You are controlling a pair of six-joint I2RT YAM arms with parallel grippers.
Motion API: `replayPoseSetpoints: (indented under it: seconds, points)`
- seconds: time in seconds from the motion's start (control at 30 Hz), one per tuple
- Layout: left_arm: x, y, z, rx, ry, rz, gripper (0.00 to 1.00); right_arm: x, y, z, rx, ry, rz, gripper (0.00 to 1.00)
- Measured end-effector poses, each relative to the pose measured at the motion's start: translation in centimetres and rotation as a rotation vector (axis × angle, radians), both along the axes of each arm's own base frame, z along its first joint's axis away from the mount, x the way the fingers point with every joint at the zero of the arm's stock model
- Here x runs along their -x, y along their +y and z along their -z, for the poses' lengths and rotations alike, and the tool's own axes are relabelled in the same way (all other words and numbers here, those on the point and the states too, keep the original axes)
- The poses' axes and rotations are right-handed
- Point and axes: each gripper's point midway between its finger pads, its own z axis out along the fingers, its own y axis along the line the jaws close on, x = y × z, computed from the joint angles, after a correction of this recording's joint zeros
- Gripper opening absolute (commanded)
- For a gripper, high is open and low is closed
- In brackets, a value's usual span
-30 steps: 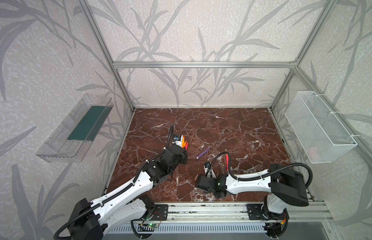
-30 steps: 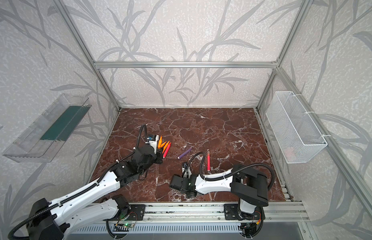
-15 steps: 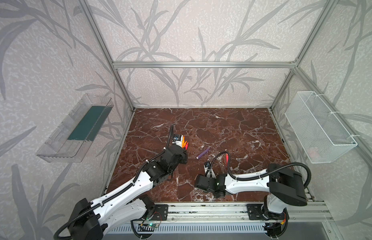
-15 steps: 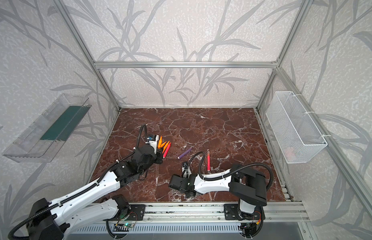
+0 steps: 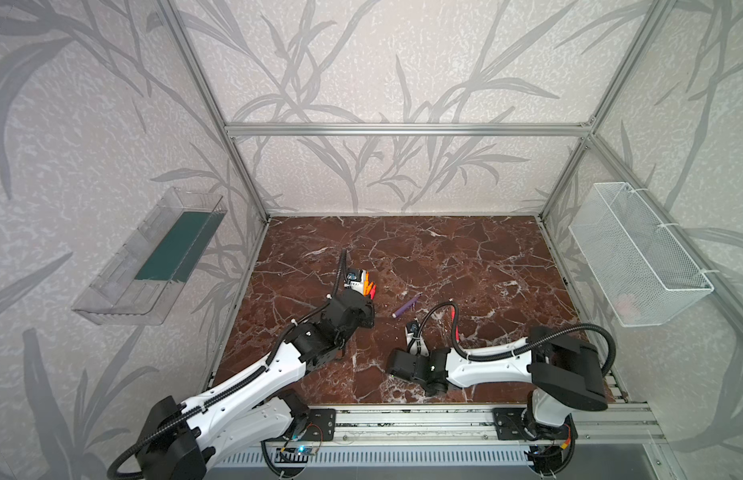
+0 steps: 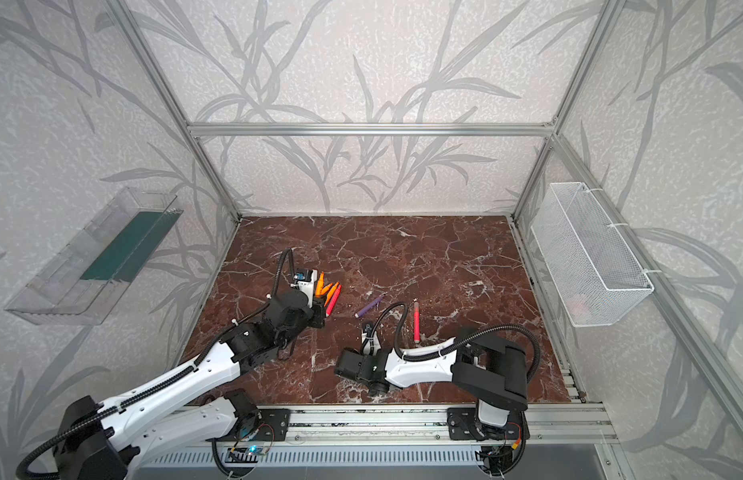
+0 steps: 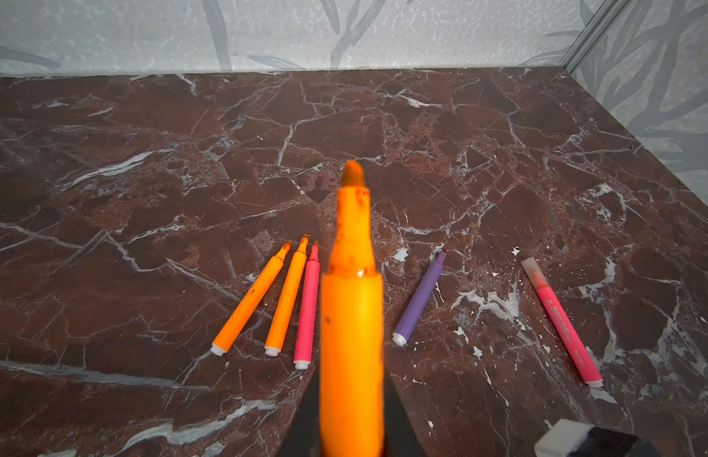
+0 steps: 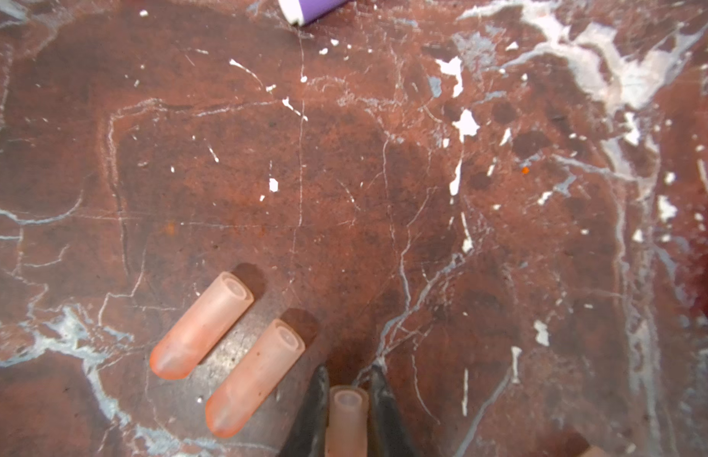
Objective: Insert the pens into the pen caps
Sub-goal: 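Lower the right gripper onto a pink cap and close on it, then lift the pink cap with the right gripper toward the orange marker tip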
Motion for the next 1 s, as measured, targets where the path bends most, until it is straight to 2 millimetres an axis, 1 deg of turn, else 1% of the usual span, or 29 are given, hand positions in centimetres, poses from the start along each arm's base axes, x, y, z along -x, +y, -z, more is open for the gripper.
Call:
replayPoseSetpoints:
  seconds: [0.13, 0.7, 0.9, 1.0]
  points:
    - [0.00, -0.01, 0.05, -0.001, 0.001, 0.000, 0.00, 0.00, -0.01, -0.01, 0.000, -0.001, 0.001, 0.25]
    - [0.00, 0.03, 0.00, -0.001, 0.000, -0.001, 0.00, 0.42, -0.30, 0.05, 0.007, -0.023, 0.016, 0.25]
    - [0.02, 0.07, -0.13, 0.002, -0.004, -0.002, 0.00, 0.47, -0.24, 0.06, 0.007, -0.026, 0.017, 0.14]
    - [0.02, 0.06, -0.13, 0.002, -0.004, -0.002, 0.00, 0.46, -0.25, 0.05, 0.005, -0.030, 0.021, 0.11]
